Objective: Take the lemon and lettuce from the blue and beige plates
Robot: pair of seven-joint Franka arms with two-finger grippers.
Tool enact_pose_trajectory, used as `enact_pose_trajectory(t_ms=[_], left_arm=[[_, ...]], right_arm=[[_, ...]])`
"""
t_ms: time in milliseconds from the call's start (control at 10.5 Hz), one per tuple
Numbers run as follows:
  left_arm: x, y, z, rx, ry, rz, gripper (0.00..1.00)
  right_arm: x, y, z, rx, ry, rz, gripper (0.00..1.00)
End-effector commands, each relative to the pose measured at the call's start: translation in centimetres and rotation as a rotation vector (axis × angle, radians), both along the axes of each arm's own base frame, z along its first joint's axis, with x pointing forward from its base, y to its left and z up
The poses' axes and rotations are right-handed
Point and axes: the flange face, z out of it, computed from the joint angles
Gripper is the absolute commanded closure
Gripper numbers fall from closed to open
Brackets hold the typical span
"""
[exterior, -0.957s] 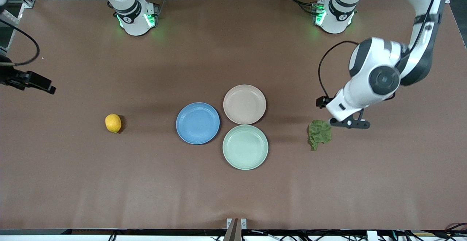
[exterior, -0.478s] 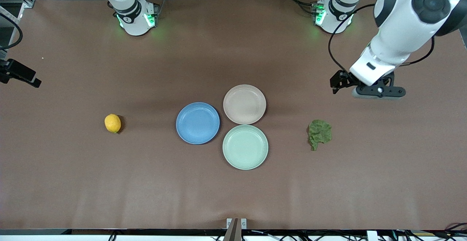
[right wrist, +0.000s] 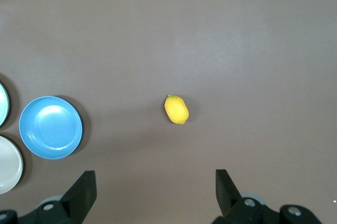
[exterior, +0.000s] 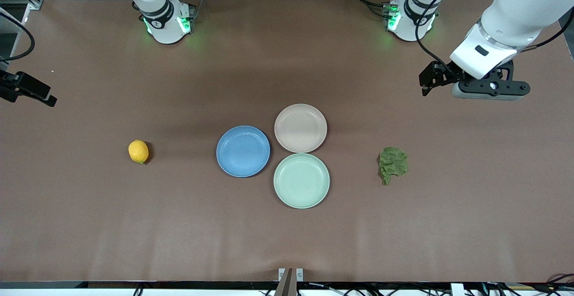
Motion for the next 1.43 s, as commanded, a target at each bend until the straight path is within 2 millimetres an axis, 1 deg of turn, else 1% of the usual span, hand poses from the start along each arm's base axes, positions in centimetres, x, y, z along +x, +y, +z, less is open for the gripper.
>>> enact_pose_trajectory(t_ms=[0,96,191,383,574,765,1339], left_arm=[[0.9,0.0,2.2,0.000,-0.005,-0.050,0.00],[1.2,0.0,3.4,0.000,-0.031,-0.050,0.00],[1.3,0.2,5.1,-0.009,-0.061,-0.047,0.00],[1.1,0.7,5.2,-0.005,-0.044,-0.031,0.00],[1.5,1.3,5.0,0.000,-0.040,-0.005,0.00],[1.5,1.7,5.1,0.045,-0.055,-0.007,0.00],[1.0,1.6,5.3,0.037,-0.038,-0.012,0.00]], right_arm=[[-0.2,0.8,-0.3,-0.013,0.029,0.043,0.00],[-0.3,0.7,-0.4,-0.014,0.035,0.068,0.00],[-0.3,0.7,-0.4,-0.015,0.035,0.069,0.00],[-0.3,0.7,-0.5,-0.015,0.041,0.069,0.00],[-0.2,0.8,-0.6,-0.015,0.042,0.071,0.00],[-0.2,0.8,-0.6,-0.016,0.044,0.073,0.00],[-0.2,0.7,-0.6,-0.015,0.044,0.070,0.00]])
